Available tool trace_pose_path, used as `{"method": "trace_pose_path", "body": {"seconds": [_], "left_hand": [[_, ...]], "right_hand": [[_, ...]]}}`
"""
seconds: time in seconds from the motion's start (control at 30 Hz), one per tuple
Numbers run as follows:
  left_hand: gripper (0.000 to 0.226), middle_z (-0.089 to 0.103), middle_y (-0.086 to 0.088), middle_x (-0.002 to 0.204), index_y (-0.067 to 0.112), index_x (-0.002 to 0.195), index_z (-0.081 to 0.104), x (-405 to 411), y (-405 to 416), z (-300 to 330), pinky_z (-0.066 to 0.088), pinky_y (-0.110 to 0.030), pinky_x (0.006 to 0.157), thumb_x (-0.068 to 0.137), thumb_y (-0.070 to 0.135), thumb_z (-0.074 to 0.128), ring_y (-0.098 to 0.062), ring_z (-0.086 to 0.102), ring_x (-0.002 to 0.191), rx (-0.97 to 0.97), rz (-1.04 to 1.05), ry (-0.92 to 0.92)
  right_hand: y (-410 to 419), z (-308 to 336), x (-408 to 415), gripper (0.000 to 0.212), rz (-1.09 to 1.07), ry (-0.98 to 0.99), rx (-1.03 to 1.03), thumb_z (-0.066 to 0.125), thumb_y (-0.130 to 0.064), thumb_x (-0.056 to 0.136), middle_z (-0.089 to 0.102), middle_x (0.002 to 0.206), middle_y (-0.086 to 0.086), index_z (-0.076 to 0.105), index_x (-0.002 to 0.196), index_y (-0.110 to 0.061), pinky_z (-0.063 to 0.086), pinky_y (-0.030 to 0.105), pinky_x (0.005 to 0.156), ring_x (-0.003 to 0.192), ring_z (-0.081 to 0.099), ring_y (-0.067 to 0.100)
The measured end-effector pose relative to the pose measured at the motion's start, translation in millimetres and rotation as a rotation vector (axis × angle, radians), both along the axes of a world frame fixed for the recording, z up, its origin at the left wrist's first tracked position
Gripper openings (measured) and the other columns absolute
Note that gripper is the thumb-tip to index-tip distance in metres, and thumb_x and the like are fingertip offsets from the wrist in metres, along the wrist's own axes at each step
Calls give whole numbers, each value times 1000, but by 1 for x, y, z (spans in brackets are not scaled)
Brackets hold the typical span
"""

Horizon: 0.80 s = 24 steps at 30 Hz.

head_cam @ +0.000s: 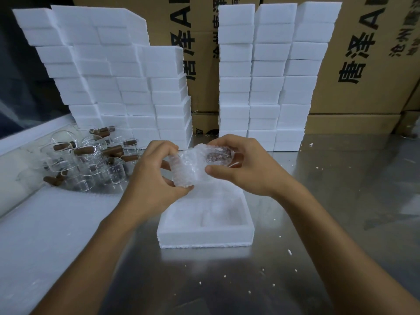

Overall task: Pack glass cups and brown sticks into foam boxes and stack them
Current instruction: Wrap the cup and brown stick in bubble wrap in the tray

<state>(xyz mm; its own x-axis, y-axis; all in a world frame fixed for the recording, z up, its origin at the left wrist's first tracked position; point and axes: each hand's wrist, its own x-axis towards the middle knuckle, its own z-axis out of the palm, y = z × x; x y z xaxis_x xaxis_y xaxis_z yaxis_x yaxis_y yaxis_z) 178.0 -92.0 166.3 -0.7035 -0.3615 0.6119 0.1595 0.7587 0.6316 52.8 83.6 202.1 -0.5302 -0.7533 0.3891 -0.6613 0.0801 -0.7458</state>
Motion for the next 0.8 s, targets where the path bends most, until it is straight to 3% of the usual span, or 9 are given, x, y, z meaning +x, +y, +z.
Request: {"method": "trace_pose_path", "body": {"seconds": [0.1,0.23,0.37,0.47,0.57,0.67,0.8], "left_hand": [[52,49,13,109,18,92,58,1,1,0,56,-26,52,55,8,93,-6,54,98,-37,-4,-18],[51,48,14,106,19,91,57,2,1,1,58,-39,56,55,9,93,-12,56,97,-48,24,-30],[55,51,9,109,31,92,55,1,1,2,59,-41,62,56,15,94,-10,62,90,-15,59,-52],[61,57,12,117,44,96,52,1,3,4,60,-35,65,56,27,95,-10,69,80,135,15,-152],[75,61,11,122,43,112,57,6,7,8,62,-34,75,48,38,96,-12,72,91,386,-178,-222],[79,65,-2,120,38,125,54,7,8,11,60,-40,83,56,38,94,-18,71,97,577,-195,-180],[82,58,0,119,43,128,52,10,1,11,55,-34,88,54,33,84,-24,63,105,441,-105,-369]], "right_hand": [[1,-1,-1,33,12,0,4,81,-24,81,70,93,-10,69,111,-23,59,35,82,83,69,8],[1,-2,-1,46,55,36,57,83,-22,79,69,102,-13,64,121,-26,59,35,84,88,69,11],[-2,-4,-5,28,48,-29,-33,70,-5,89,73,95,2,67,115,-16,57,47,87,82,71,18],[-1,-5,-7,21,21,-73,-96,68,1,89,74,87,2,71,106,-13,59,42,85,76,73,15],[-1,-6,-7,23,21,-91,-131,69,3,88,75,85,1,73,100,-15,60,30,78,74,73,13],[0,-4,-9,22,1,-86,-121,73,-3,86,75,87,-3,73,98,-22,60,31,79,76,73,13],[0,-2,-5,25,40,-48,-16,77,-8,83,75,92,-2,74,102,-24,58,29,80,82,71,13]]}}
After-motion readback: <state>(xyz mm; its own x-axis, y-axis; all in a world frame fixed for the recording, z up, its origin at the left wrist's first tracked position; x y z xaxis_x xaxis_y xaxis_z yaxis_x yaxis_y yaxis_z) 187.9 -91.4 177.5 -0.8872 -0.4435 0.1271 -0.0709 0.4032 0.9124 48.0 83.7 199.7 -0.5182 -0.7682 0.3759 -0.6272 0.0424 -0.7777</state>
